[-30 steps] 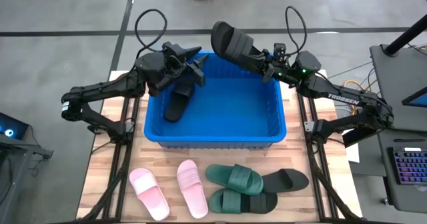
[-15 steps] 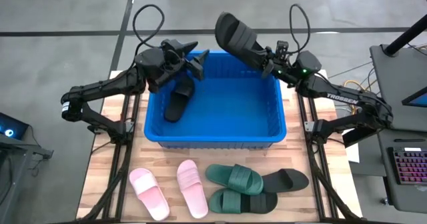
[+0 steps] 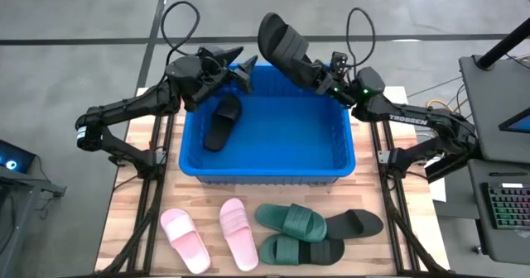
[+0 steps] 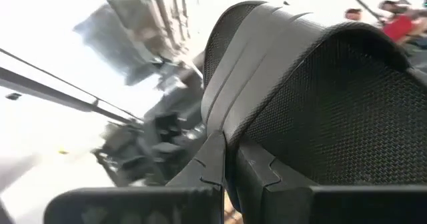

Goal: Pick and place slides into bin
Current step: Put the black slipper into the blue bin

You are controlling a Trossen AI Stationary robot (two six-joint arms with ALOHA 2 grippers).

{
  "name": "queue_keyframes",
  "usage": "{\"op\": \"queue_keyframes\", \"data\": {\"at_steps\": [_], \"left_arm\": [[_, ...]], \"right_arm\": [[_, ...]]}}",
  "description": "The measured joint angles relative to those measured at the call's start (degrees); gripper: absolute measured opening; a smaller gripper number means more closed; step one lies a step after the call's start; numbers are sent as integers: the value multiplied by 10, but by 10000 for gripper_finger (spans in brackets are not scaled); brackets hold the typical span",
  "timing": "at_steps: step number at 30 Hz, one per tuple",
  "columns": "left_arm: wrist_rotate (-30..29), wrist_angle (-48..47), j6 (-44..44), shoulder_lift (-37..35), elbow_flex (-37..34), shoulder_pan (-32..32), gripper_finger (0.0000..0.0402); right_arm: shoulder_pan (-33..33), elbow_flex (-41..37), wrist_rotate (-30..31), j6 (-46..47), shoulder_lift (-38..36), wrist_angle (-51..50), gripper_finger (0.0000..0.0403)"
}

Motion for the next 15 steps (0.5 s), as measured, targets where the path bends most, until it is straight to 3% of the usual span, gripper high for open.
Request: {"op": "queue_keyframes", "data": {"at_steps": [15], "left_arm": [[22, 28, -32, 0, 0, 18, 254]], "right_arm": [[12, 2, 15, -8, 20, 15, 8]]}}
